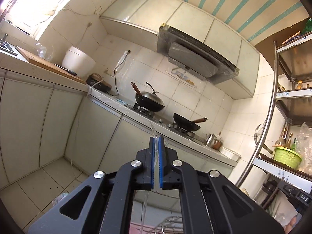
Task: Organize utensils
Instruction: 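Lift the chopstick upright and lower it into the pink cup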
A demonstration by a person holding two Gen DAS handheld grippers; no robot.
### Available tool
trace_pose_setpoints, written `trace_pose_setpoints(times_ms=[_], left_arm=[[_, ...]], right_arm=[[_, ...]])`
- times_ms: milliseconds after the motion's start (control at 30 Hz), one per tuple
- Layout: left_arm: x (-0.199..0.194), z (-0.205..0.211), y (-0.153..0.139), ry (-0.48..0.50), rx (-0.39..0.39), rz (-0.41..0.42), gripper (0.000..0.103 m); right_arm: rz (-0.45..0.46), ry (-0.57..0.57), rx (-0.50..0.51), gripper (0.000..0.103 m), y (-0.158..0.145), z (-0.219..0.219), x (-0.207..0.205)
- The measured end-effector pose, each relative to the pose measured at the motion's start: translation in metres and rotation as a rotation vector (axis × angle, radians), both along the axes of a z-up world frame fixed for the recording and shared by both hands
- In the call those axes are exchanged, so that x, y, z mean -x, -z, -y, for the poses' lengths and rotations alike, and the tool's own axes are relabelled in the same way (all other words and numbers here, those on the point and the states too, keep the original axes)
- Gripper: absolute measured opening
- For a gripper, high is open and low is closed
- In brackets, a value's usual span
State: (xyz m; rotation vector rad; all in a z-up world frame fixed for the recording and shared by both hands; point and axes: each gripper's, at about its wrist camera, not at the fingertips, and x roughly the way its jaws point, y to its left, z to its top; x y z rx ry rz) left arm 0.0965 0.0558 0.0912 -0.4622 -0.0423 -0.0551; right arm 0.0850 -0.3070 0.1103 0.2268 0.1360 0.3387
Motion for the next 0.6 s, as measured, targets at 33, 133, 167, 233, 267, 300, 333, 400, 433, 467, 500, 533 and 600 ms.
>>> trace_pose_setpoints(times_ms=[33, 133, 167, 233, 267, 300, 333, 400, 433, 467, 500, 533, 600], left_arm=[[-0.003, 0.000, 0.003, -0.011, 0.001, 0.006, 0.002], [-0.009, 0.000, 0.012, -0.042, -0.012, 0.021, 0.002], [-0.011, 0.000, 0.014, -0.049, -0.020, 0.026, 0.002], [-0.014, 0.003, 0.020, -0.062, -0.045, 0.037, 0.002], [-0.016, 0.004, 0.023, -0.066, -0.058, 0.040, 0.002], [-0.017, 0.006, 0.027, -0.074, -0.075, 0.043, 0.002], [-0.018, 0.008, 0.031, -0.078, -0.090, 0.043, 0.002], [-0.019, 0.013, 0.039, -0.075, -0.115, 0.032, 0.002], [-0.020, 0.014, 0.042, -0.071, -0.122, 0.024, 0.002], [-0.019, 0.015, 0.046, -0.066, -0.129, 0.015, 0.002], [-0.018, 0.016, 0.050, -0.060, -0.132, 0.004, 0.002], [-0.017, 0.017, 0.053, -0.054, -0.132, -0.006, 0.002], [-0.015, 0.017, 0.060, -0.038, -0.131, -0.035, 0.002]], right_arm=[[0.000, 0.005, 0.009, 0.006, 0.002, -0.003, -0.002], [-0.012, 0.011, 0.021, 0.006, 0.011, -0.007, -0.011], [-0.019, 0.011, 0.022, 0.006, 0.014, -0.007, -0.014], [-0.035, 0.016, 0.026, 0.006, 0.020, -0.010, -0.019], [-0.044, 0.016, 0.027, 0.006, 0.024, -0.010, -0.021], [-0.053, 0.015, 0.026, 0.006, 0.026, -0.011, -0.023], [-0.064, 0.014, 0.025, 0.006, 0.029, -0.011, -0.026], [-0.083, 0.012, 0.026, 0.006, 0.035, -0.011, -0.030], [-0.096, 0.011, 0.024, 0.006, 0.039, -0.011, -0.031], [-0.106, 0.009, 0.021, 0.006, 0.043, -0.011, -0.032], [-0.118, 0.007, 0.018, 0.006, 0.046, -0.011, -0.033], [-0.130, 0.003, 0.013, 0.006, 0.049, -0.011, -0.034], [-0.157, -0.003, 0.003, 0.006, 0.057, -0.010, -0.036]])
